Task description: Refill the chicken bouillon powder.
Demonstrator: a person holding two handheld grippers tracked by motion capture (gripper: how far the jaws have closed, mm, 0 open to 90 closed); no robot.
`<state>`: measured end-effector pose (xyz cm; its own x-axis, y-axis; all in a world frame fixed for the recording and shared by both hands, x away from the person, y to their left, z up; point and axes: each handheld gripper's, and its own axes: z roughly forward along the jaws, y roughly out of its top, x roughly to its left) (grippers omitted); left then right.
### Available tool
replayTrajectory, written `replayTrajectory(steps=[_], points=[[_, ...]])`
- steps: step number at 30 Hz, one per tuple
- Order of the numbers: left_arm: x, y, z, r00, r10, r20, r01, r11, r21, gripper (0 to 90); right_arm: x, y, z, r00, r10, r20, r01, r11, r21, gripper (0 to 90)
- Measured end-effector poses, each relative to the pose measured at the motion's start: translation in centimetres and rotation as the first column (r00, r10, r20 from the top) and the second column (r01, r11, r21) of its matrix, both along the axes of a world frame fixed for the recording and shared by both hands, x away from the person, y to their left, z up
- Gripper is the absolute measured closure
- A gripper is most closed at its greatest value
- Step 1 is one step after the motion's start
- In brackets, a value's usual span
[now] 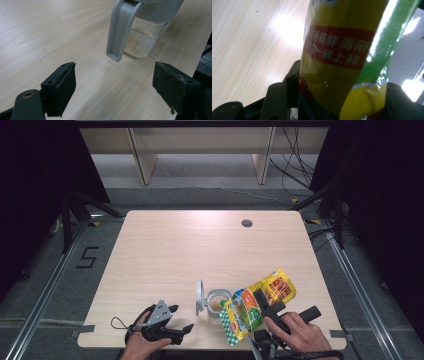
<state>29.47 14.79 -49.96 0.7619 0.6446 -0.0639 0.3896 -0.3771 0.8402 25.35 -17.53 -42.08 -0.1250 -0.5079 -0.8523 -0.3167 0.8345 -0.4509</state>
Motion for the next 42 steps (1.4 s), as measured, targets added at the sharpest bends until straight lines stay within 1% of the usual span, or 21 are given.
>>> replayTrajectory(steps=[3, 4, 5, 6, 7, 8, 9, 13, 14, 15, 16, 17, 28, 29, 34, 35, 38, 39, 40, 41, 42], points=[[0.0, 0.02, 0.01, 1.0, 0.0, 0.001, 0.0, 1.0, 0.001, 18.3, -0.1, -0.01, 0.07, 1.0, -0.005, 0.006, 0.005, 1.0, -0.005, 48.9], [-0.02, -0.04, -0.01, 1.0, 0.003, -0.001, -0.003, 1.0, -0.008, 18.3, -0.24, -0.06, -0.13, 0.9997, -0.023, -0.003, 0.023, 0.9993, 0.029, 48.9], [-0.03, -0.06, -0.02, 1.0, 0.005, -0.002, -0.005, 0.9999, -0.013, 18.3, -0.24, -0.07, -0.15, 0.9997, -0.023, -0.003, 0.023, 0.9992, 0.031, 48.9], [-0.03, -0.06, -0.02, 1.0, 0.005, -0.001, -0.005, 0.9999, -0.013, 18.3, -0.13, -0.03, 0.02, 1.0, -0.008, 0.003, 0.008, 1.0, 0.004, 49.0], [-0.03, -0.06, -0.01, 1.0, 0.005, -0.001, -0.005, 0.9999, -0.013, 18.3, -0.25, -0.07, -0.14, 0.9997, -0.024, -0.004, 0.024, 0.9993, 0.029, 48.9], [-0.03, -0.06, -0.02, 1.0, 0.004, -0.001, -0.004, 0.9999, -0.012, 18.3, -0.24, -0.08, -0.16, 0.9997, -0.024, -0.004, 0.024, 0.9992, 0.033, 49.0], [0.0, 0.03, 0.03, 1.0, -0.003, -0.001, 0.003, 1.0, 0.001, 18.3, -0.24, -0.08, -0.17, 0.9997, -0.025, -0.005, 0.025, 0.9991, 0.035, 49.0], [0.0, 0.01, 0.01, 1.0, -0.001, 0.001, 0.001, 1.0, -0.001, 18.3, -0.27, -0.08, -0.18, 0.9997, -0.025, -0.004, 0.025, 0.999, 0.038, 49.0], [0.0, 0.0, 0.0, 1.0, -0.001, 0.0, 0.001, 1.0, -0.002, 18.3, -0.12, -0.01, 0.07, 1.0, -0.003, 0.006, 0.003, 1.0, -0.003, 49.0], [0.0, 0.02, 0.01, 1.0, 0.0, 0.0, 0.0, 1.0, 0.002, 18.3, -0.27, -0.07, -0.19, 0.9997, -0.025, -0.005, 0.025, 0.9989, 0.041, 49.0], [0.0, 0.02, 0.02, 1.0, 0.0, 0.001, 0.0, 1.0, 0.002, 18.3, -0.28, -0.08, -0.19, 0.9997, -0.025, -0.005, 0.025, 0.9988, 0.042, 49.0], [0.0, 0.02, 0.02, 1.0, -0.001, 0.001, 0.001, 1.0, 0.002, 18.3, -0.12, 0.0, 0.05, 1.0, -0.001, 0.005, 0.001, 1.0, 0.0, 49.0], [0.03, 0.02, 0.01, 1.0, -0.002, 0.003, 0.002, 1.0, 0.003, 18.3, -0.17, 0.06, 0.04, 1.0, 0.001, 0.002, -0.001, 1.0, 0.004, 49.0], [0.02, 0.01, 0.0, 1.0, -0.001, 0.002, 0.001, 1.0, 0.001, 18.3, -0.32, -0.02, -0.16, 0.9998, -0.02, -0.005, 0.021, 0.999, 0.04, 49.0], [0.01, 0.02, 0.04, 1.0, -0.003, -0.001, 0.003, 1.0, 0.001, 18.3, -0.32, -0.03, -0.09, 0.9998, -0.021, -0.001, 0.021, 0.9994, 0.027, 49.0], [0.01, 0.02, 0.04, 1.0, -0.003, -0.001, 0.003, 1.0, 0.001, 18.3, -0.34, -0.06, -0.13, 0.9998, -0.021, 0.0, 0.021, 0.9991, 0.038, 49.0], [0.01, 0.03, 0.05, 1.0, -0.003, -0.002, 0.003, 1.0, 0.0, 18.3, -0.35, -0.04, -0.1, 0.9998, -0.02, 0.0, 0.02, 0.9992, 0.035, 49.0], [-0.01, -0.04, 0.01, 1.0, 0.003, 0.001, -0.003, 1.0, -0.008, 18.3, -0.36, -0.04, -0.1, 0.9998, -0.019, 0.0, 0.019, 0.9992, 0.036, 49.0], [-0.02, -0.07, 0.0, 1.0, 0.005, 0.0, -0.005, 0.9999, -0.014, 18.3, -0.36, -0.02, -0.05, 0.9998, -0.018, 0.002, 0.018, 0.9995, 0.026, 49.0], [0.0, 0.02, 0.03, 1.0, 0.0, 0.002, 0.0, 1.0, 0.0, 18.3, -0.2, 0.05, 0.12, 1.0, 0.002, 0.009, -0.002, 1.0, -0.006, 49.0], [-0.01, -0.01, 0.02, 1.0, 0.002, 0.001, -0.002, 1.0, -0.004, 18.3, -0.23, 0.05, 0.07, 1.0, 0.0, 0.008, 0.0, 1.0, 0.0, 49.0]])
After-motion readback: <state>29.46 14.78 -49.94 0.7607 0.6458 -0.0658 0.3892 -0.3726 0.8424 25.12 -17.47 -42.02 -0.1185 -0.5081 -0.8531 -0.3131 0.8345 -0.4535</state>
